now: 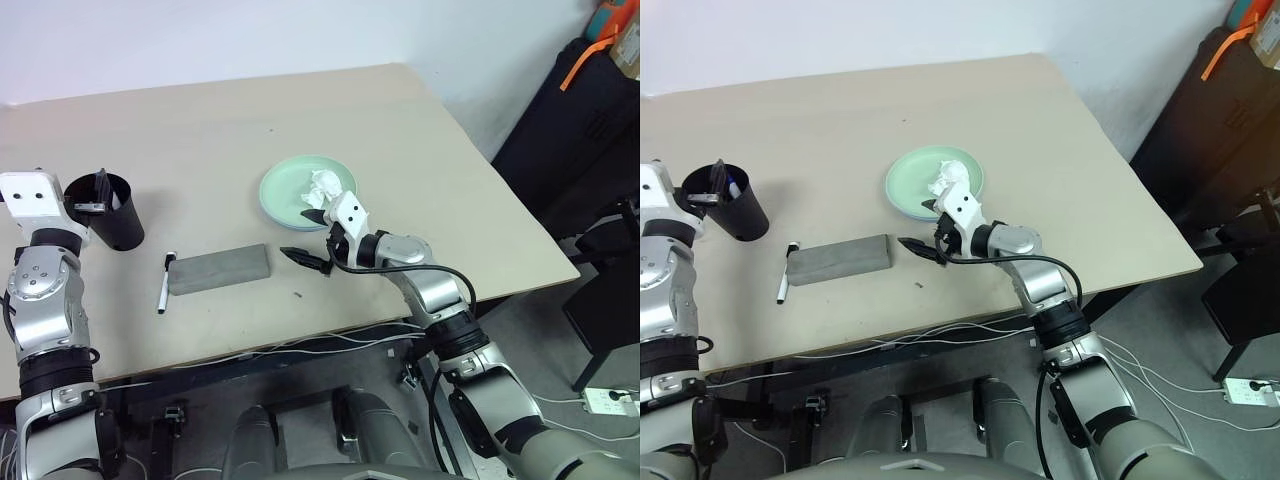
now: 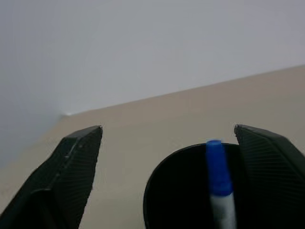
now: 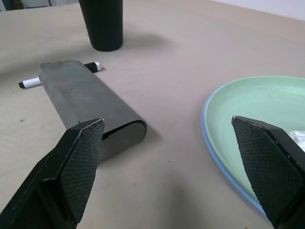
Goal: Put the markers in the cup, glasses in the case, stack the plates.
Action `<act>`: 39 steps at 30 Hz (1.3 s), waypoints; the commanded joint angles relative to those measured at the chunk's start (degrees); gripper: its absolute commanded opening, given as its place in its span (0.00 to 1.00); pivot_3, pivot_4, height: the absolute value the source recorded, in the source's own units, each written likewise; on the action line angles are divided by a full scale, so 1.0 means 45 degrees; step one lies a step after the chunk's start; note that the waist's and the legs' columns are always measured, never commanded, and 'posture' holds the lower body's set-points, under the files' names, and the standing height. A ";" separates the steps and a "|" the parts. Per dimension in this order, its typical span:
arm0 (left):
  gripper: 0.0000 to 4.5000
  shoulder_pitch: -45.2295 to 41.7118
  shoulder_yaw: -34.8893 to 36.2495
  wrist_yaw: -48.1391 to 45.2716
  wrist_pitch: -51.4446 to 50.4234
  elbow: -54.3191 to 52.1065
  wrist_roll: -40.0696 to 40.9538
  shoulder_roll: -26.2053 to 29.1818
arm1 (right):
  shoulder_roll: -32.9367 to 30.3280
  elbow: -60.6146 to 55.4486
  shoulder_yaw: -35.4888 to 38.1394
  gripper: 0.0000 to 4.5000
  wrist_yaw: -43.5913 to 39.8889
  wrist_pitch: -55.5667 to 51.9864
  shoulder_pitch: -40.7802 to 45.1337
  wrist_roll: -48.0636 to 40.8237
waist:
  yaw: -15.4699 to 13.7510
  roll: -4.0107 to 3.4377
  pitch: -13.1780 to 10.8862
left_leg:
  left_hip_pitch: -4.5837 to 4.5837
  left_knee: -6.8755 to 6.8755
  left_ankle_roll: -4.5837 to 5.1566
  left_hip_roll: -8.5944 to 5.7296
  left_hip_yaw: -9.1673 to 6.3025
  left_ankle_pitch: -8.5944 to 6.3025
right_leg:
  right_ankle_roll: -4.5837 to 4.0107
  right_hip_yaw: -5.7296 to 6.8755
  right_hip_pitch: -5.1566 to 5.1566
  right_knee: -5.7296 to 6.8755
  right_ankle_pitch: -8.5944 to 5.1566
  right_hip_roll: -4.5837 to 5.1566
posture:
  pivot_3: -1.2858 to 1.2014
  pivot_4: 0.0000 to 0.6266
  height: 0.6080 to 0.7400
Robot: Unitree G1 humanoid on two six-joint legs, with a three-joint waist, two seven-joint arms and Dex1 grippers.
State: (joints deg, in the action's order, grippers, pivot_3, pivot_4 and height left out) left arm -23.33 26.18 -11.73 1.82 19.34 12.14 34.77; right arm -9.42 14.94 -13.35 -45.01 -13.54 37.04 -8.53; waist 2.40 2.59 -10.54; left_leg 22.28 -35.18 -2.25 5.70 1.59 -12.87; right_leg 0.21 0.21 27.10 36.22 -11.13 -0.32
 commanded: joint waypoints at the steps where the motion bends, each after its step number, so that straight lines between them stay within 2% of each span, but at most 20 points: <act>1: 0.99 -0.0022 0.0264 0.0176 -0.0385 -0.0639 0.0157 0.0212 | 0.0199 -0.0326 0.0127 1.00 -0.0028 0.0174 0.0180 -0.0191 | 0.0002 0.0000 0.0000 | 0.0000 0.0000 0.0000 0.0000 0.0000 0.0000 | 0.0000 0.0000 0.0000 0.0000 0.0000 0.0000 | 0.52 0.24 0.95; 6: 0.99 -0.0248 0.0569 0.0464 -0.1390 -0.2063 0.0520 0.0532 | 0.0478 -0.0181 0.0531 1.00 0.0085 0.0002 0.0470 -0.0588 | 0.0012 0.0000 0.0000 | 0.0007 0.0000 0.0000 0.0000 0.0000 0.0000 | 0.0002 0.0000 0.0003 0.0000 0.0001 0.0000 | 0.52 0.24 0.95; 10: 0.99 -0.0272 0.0751 0.0732 -0.3540 -0.4419 0.0973 0.1018 | 0.0738 0.0234 0.1341 1.00 0.0269 -0.0420 0.1117 -0.1335 | 0.0018 0.0002 -0.0002 | 0.0022 -0.0001 -0.0001 0.0001 -0.0001 0.0000 | 0.0003 -0.0001 0.0015 -0.0001 0.0002 0.0001 | 0.52 0.24 0.95; 15: 0.99 -0.0215 0.1351 0.1009 -0.6371 -0.6576 0.1992 0.1325 | 0.0807 0.0827 0.1409 1.00 0.0083 -0.0176 0.1423 -0.1273 | 0.0033 -0.0001 -0.0003 | 0.0011 0.0006 -0.0001 0.0001 -0.0002 0.0000 | 0.0004 -0.0001 0.0010 -0.0002 0.0001 -0.0002 | 0.52 0.24 0.95; 19: 0.99 -0.0107 0.2462 0.2645 -1.2282 -0.9222 0.3384 0.1303 | 0.0752 0.1323 0.1633 1.00 -0.0095 -0.0323 0.1715 -0.1478 | 0.0076 -0.0001 -0.0003 | 0.0013 0.0004 0.0000 0.0000 -0.0002 0.0000 | 0.0006 -0.0009 0.0011 -0.0002 0.0002 -0.0002 | 0.52 0.24 0.95; 22: 0.99 0.0632 0.2970 0.2250 -1.5900 -1.1370 0.4548 0.1787 | 0.0747 0.1875 0.1643 1.00 -0.0228 -0.0139 0.1892 -0.1407 | 0.0099 0.0001 -0.0003 | 0.0010 0.0005 0.0000 0.0000 -0.0004 0.0000 | 0.0009 -0.0010 0.0010 -0.0001 0.0001 -0.0005 | 0.52 0.24 0.95; 26: 0.99 0.0469 0.3861 0.1700 -2.0051 -1.3225 0.5627 0.1581 | 0.0853 0.2448 0.1673 1.00 -0.0392 0.0185 0.2173 -0.1318 | 0.0096 0.0002 -0.0004 | 0.0012 0.0002 0.0000 -0.0002 -0.0015 0.0000 | 0.0006 -0.0007 0.0011 -0.0002 0.0000 -0.0009 | 0.52 0.24 0.95; 28: 0.99 0.0714 0.4080 0.1429 -2.0856 -1.3649 0.6252 0.1493 | 0.0904 0.2704 0.1690 1.00 -0.0454 0.0320 0.2296 -0.1290 | 0.0094 0.0001 -0.0004 | 0.0009 -0.0004 0.0000 -0.0004 -0.0021 0.0000 | 0.0001 -0.0006 0.0006 -0.0002 -0.0002 -0.0010 | 0.52 0.24 0.95; 30: 0.99 0.1809 0.4018 0.1283 -2.0960 -1.3592 0.7193 0.1526 | 0.0957 0.2963 0.1688 1.00 -0.0507 0.0489 0.2389 -0.1246 | 0.0121 -0.0001 -0.0005 | 0.0000 -0.0009 0.0000 -0.0006 -0.0026 0.0000 | -0.0003 -0.0006 -0.0004 -0.0002 -0.0003 -0.0010 | 0.52 0.24 0.95; 33: 0.99 0.2970 0.3448 0.1678 -2.0960 -1.3631 0.6992 0.1257 | 0.1033 0.3120 0.1613 1.00 -0.0547 0.0675 0.2422 -0.1167 | 0.0263 0.0001 -0.0006 | -0.0011 -0.0005 0.0000 -0.0007 -0.0032 0.0000 | -0.0018 -0.0009 -0.0012 -0.0002 -0.0012 -0.0010 | 0.52 0.24 0.95; 39: 0.99 0.3405 0.2820 0.2417 -2.0960 -1.3308 0.6329 0.0236 | 0.0837 0.2730 0.1601 1.00 -0.0647 0.0501 0.2139 -0.1175 | 0.0307 0.0004 -0.0004 | 0.0000 -0.0018 0.0000 -0.0014 -0.0045 0.0000 | -0.0042 -0.0004 -0.0014 -0.0002 -0.0020 -0.0006 | 0.52 0.24 0.95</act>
State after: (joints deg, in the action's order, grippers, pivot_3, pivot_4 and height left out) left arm -8.38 39.34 -1.78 -92.03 -40.31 42.44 35.48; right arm -5.39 29.87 -6.56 -47.63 -11.77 46.36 -13.57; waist 3.78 2.61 -10.56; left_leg 22.28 -35.27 -2.25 5.64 1.39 -12.87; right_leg 0.02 0.19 27.03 36.21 -11.22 -0.35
